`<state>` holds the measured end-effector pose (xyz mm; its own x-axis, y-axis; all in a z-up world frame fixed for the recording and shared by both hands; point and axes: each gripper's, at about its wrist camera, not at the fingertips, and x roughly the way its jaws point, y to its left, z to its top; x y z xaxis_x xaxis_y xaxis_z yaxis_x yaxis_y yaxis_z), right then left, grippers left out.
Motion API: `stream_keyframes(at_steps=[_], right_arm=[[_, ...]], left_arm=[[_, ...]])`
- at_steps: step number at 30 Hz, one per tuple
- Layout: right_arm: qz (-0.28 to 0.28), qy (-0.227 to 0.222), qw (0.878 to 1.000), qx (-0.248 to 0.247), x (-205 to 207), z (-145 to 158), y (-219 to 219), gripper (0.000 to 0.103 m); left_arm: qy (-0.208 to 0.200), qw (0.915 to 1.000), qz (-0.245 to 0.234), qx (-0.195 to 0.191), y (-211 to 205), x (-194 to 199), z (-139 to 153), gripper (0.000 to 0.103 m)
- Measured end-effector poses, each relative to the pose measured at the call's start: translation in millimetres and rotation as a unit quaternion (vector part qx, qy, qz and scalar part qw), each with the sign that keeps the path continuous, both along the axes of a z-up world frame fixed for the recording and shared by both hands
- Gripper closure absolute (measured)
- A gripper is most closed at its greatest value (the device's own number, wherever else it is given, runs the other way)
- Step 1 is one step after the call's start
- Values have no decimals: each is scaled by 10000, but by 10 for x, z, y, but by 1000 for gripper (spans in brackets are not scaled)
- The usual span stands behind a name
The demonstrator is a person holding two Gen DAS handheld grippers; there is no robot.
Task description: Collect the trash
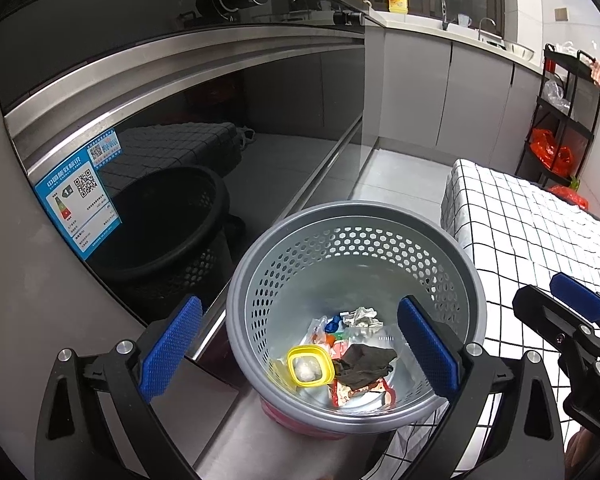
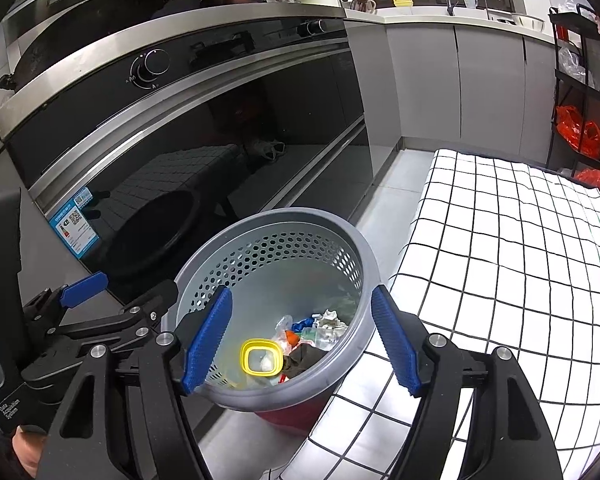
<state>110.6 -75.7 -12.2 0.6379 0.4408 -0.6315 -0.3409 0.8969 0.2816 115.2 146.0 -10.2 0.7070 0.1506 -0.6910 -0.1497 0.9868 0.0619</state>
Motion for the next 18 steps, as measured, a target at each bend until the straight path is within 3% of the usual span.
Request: stream_keyframes(at_steps=[18], right_arm=[[5,-22,10000,-11,-7,6,12,34]], left_arm=[[-26,9999,106,45,-3,-15,0,7]])
